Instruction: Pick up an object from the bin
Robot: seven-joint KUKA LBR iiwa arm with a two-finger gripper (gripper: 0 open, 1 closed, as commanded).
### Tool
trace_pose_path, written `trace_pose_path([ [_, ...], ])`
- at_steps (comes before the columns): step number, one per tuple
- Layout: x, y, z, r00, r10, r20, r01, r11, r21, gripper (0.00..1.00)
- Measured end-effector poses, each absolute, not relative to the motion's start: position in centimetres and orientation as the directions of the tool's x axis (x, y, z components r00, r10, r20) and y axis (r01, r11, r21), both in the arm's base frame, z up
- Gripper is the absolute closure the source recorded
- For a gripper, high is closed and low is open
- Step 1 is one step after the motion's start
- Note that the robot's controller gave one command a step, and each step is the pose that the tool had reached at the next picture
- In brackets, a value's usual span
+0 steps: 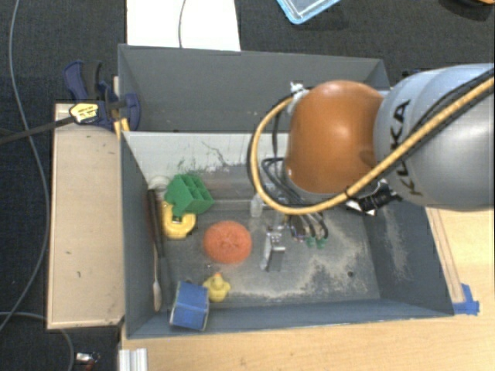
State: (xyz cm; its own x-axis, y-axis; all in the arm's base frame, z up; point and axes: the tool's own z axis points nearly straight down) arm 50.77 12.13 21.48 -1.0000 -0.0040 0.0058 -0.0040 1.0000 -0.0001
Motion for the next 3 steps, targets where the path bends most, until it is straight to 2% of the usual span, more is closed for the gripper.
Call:
trace_pose_path([
  [1,51.0,12.1,21.9,-1.0,0.0,-0.003,0.0,1.0,0.001,0.0],
  [2,56.9,12.3,14.1,-0.995,-0.095,-0.011,-0.095,0.995,0.002,0.0],
  [3,56.5,12.9,11.0,-0.996,-0.087,-0.017,-0.087,0.996,0.002,0.0],
])
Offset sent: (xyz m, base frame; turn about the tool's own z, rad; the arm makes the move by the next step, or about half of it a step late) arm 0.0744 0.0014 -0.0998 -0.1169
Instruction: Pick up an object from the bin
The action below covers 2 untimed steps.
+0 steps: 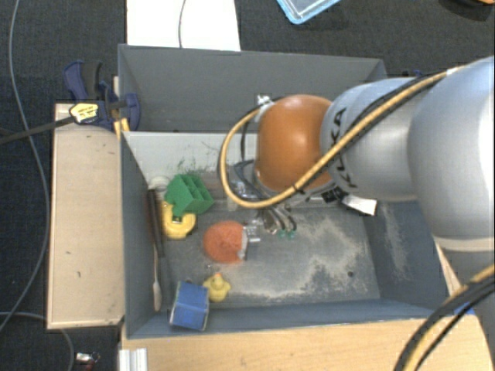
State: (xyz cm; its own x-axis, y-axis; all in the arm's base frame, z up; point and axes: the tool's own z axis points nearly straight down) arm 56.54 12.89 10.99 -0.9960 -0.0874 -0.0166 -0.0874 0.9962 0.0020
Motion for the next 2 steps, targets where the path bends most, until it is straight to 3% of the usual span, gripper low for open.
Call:
trace_pose_path([
  [1,54.69,12.48,9.21,-0.993,-0.115,-0.004,-0.115,0.993,0.001,0.0],
  [2,55.23,12.7,9.13,-0.998,-0.056,-0.013,-0.056,0.998,0.004,0.0],
])
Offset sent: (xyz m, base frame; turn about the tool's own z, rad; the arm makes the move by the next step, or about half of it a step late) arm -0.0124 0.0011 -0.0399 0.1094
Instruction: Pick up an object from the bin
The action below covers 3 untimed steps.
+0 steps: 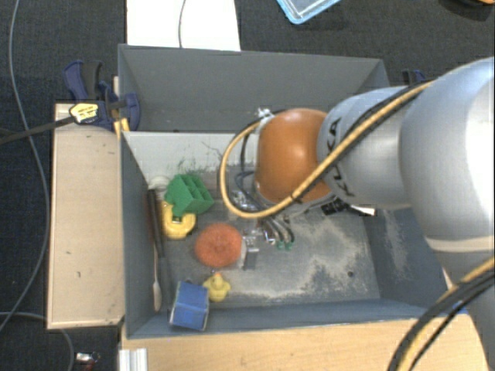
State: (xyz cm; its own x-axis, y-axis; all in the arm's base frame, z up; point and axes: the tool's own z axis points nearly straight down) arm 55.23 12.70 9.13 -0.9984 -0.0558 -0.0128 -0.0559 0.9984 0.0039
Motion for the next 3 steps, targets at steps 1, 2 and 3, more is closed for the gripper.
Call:
trace_pose_path([
  [1,53.69,14.09,7.19,-0.997,-0.082,-0.015,-0.082,0.997,0.003,0.0],
  [2,54.55,14.42,7.33,-1.0,-0.021,-0.017,-0.022,1.0,0.005,1.0],
  [3,54.55,14.42,7.33,-1.0,-0.019,-0.017,-0.02,1.0,0.005,1.0],
])
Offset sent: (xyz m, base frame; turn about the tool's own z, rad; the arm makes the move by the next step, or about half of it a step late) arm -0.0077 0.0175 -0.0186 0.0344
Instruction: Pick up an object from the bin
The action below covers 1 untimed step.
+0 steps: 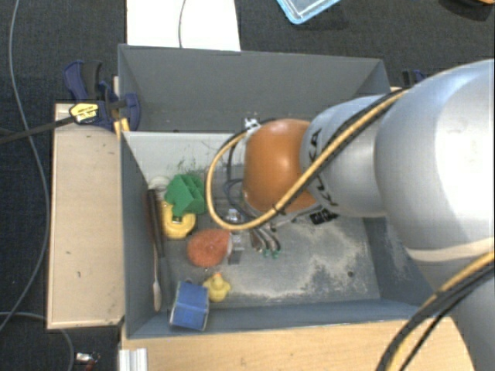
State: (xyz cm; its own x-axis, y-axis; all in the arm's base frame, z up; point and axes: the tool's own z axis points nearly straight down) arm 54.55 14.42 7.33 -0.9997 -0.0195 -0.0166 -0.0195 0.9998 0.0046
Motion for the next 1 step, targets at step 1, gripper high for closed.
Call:
trace_pose_path([
  [1,54.24,15.3,13.17,-0.999,-0.037,-0.01,-0.037,0.999,0.003,1.0],
])
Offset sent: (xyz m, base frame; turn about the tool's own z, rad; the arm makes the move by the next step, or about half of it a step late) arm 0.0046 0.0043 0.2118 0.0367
